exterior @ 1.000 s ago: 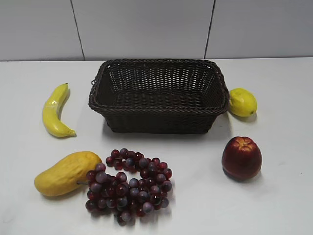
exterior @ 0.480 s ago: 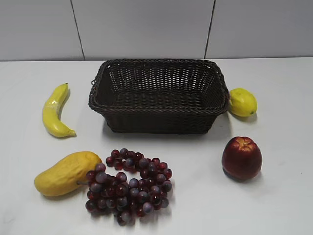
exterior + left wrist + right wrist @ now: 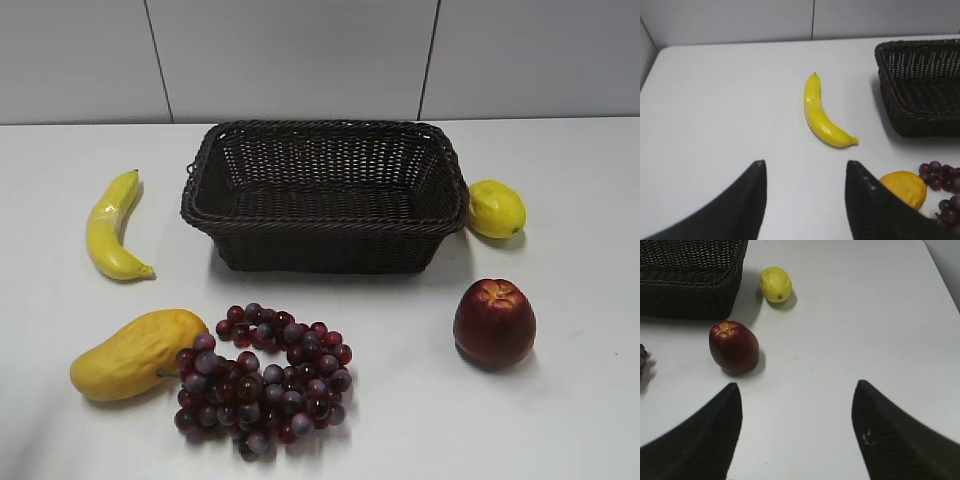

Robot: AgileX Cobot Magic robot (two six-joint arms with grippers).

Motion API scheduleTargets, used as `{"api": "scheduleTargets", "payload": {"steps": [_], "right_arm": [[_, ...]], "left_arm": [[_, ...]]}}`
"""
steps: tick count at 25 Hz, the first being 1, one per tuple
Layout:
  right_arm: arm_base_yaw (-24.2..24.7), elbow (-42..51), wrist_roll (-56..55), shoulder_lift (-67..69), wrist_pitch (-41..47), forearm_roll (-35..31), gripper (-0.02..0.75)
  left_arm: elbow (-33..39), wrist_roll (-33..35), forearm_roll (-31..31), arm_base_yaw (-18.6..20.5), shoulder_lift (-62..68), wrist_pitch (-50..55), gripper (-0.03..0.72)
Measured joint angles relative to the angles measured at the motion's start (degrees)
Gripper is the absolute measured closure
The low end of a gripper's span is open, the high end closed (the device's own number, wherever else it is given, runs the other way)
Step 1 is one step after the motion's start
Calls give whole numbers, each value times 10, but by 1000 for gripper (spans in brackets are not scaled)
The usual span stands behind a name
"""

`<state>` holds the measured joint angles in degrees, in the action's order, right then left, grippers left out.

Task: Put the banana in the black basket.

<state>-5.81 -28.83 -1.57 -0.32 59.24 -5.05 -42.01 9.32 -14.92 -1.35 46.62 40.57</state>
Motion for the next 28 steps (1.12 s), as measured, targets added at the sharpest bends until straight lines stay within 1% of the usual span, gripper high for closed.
{"api": "scheduleTargets", "payload": {"steps": [2, 4, 11, 18, 20, 25, 26, 28], "right_arm": [[0, 0, 0, 0, 0, 0, 218], [0, 0, 0, 0, 0, 0, 218], [0, 0, 0, 0, 0, 0, 218], [0, 0, 0, 0, 0, 0, 218], [0, 0, 0, 0, 0, 0, 218], [0, 0, 0, 0, 0, 0, 218], [0, 0, 0, 0, 0, 0, 218], [0, 0, 0, 0, 0, 0, 218]], "left_arm": [[-19, 3, -1, 0, 64, -21, 109], [-43, 3, -2, 1, 131, -39, 100], [-155, 7, -2, 1, 350, -58, 99], [-277, 7, -18, -3, 539, -42, 101], [-303, 7, -18, -11, 576, -41, 101], [-363, 0, -16, -46, 653, -36, 101], [-371, -10, -7, -52, 667, -36, 101], [-385, -55, 28, -61, 689, -36, 101]]}}
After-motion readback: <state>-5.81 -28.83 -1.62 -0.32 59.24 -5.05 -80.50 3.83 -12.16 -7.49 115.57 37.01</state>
